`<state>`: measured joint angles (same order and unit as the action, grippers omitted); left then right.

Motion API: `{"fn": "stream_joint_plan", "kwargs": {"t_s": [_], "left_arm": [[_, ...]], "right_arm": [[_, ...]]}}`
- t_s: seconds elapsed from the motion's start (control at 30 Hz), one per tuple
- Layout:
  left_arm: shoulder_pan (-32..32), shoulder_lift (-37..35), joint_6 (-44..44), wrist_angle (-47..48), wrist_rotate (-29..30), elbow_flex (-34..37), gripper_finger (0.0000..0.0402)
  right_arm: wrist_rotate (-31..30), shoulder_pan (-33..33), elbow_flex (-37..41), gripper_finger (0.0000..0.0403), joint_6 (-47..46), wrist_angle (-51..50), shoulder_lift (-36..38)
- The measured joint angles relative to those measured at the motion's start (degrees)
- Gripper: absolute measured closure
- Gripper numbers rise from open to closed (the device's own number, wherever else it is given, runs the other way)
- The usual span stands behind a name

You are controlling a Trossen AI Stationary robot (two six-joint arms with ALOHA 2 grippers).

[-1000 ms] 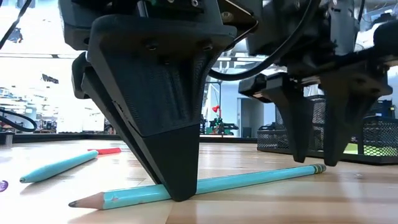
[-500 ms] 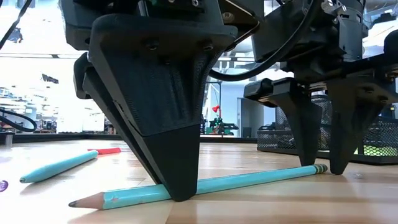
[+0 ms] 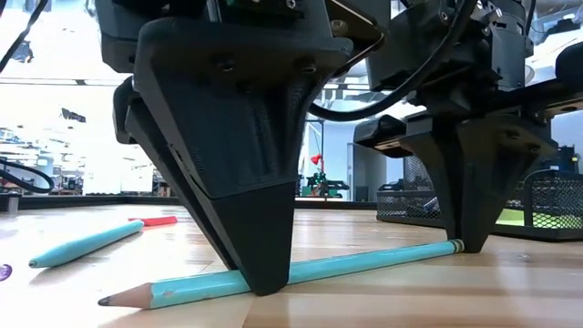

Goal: Pick and place office supplies into organizer
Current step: Put the blue pencil into the black desk organizer

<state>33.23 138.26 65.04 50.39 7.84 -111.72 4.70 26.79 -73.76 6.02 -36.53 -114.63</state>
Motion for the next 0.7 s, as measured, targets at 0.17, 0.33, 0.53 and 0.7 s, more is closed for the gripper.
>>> {"fn": "stream_joint_plan", "kwargs": {"t_s": [0.17, 0.33, 0.53, 0.7], "left_arm": [[-0.14, 0.00, -1.86, -0.48, -1.97, -0.31, 0.0319], [-0.11, 0.12, -1.95, 0.33, -2.06, -2.58, 0.0266], [-0.08, 0.31, -1.16, -0.09, -1.94, -2.61, 0.0226], [0.16, 0.26, -0.88, -0.60, -2.47, -1.54, 0.0231]], "right_arm": [[0.84, 0.00, 0.00, 0.0397, -0.02, 0.77, -0.05], [1.41, 0.00, 0.02, 0.0400, -0.02, 1.84, -0.11], [1.94, 0.04, 0.02, 0.0402, -0.02, 2.97, -0.17], [1.94, 0.05, 0.62, 0.0402, -0.30, 3.78, -0.14]]}}
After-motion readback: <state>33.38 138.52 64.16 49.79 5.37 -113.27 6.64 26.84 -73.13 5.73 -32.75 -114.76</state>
